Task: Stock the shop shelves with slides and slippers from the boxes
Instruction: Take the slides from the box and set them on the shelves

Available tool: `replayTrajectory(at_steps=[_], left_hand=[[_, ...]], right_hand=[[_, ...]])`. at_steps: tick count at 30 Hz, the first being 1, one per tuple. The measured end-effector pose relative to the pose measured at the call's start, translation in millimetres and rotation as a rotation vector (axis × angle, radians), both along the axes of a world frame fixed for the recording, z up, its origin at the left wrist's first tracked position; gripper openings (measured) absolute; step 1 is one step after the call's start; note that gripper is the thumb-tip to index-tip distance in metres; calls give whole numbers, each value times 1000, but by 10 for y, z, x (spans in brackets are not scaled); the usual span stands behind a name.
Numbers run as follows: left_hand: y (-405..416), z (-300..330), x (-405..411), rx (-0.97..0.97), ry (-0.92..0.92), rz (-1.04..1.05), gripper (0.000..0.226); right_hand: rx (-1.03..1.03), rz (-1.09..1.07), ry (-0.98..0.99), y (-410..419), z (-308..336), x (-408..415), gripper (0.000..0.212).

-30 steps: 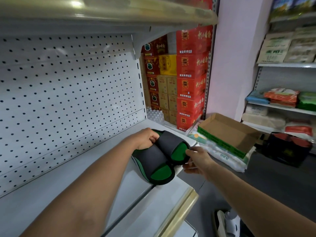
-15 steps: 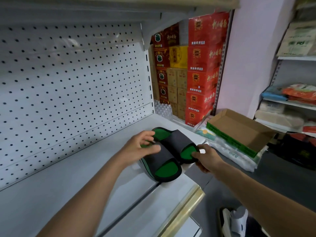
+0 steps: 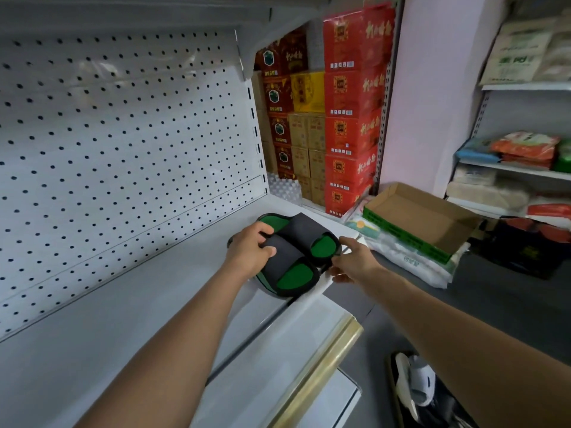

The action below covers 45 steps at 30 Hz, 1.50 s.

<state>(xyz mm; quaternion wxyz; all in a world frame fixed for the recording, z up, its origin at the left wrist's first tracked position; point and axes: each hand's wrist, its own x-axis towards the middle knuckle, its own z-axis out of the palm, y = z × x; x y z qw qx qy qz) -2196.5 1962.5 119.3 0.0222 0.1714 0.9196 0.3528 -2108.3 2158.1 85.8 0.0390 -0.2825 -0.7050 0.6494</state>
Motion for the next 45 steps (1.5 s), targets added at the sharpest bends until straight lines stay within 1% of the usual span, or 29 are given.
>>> replayTrajectory(at_steps=[3, 5, 8, 10, 13, 16, 19, 24, 29, 33, 37, 41, 45], left_hand=[[30, -31, -9, -8, -1, 11, 39], [72, -33, 37, 3, 79, 39, 38], [244, 2, 244, 102, 249, 13, 32], [413, 50, 463, 216, 257, -61, 28], [686, 89, 803, 410, 96, -162, 22], [1008, 8, 1086, 521, -183, -268, 17], [1375, -178, 1278, 505, -383, -351, 15], [2103, -639, 1497, 450, -578, -349, 12], [2924, -1239, 1780, 396, -786, -342, 14], [3433, -1775, 1963, 351, -923, -300, 16], [3734, -2378, 2018, 304, -1038, -170, 14], [3887, -3027, 1990, 256, -1109, -54, 12], [3972, -3721, 1874, 190, -1149, 17, 14]], right_hand=[[28, 11, 26, 9, -27, 194, 56], [15, 0, 50, 31, -71, 352, 53], [-18, -22, 69, 91, -133, 587, 46], [-33, -37, 79, 168, -164, 724, 41], [-55, -69, 85, 348, -208, 899, 33], [-72, -117, 75, 603, -259, 1077, 27], [-71, -159, 55, 924, -346, 1292, 24], [-94, -231, -8, 1628, -545, 1753, 21], [-129, -290, -93, 2447, -990, 2197, 20], [-190, -324, -191, 3018, -1464, 2466, 21], [-218, -384, -307, 3461, -2058, 2626, 18], [-289, -441, -415, 3693, -2755, 2716, 19], [-338, -438, -528, 3753, -3500, 2747, 16]])
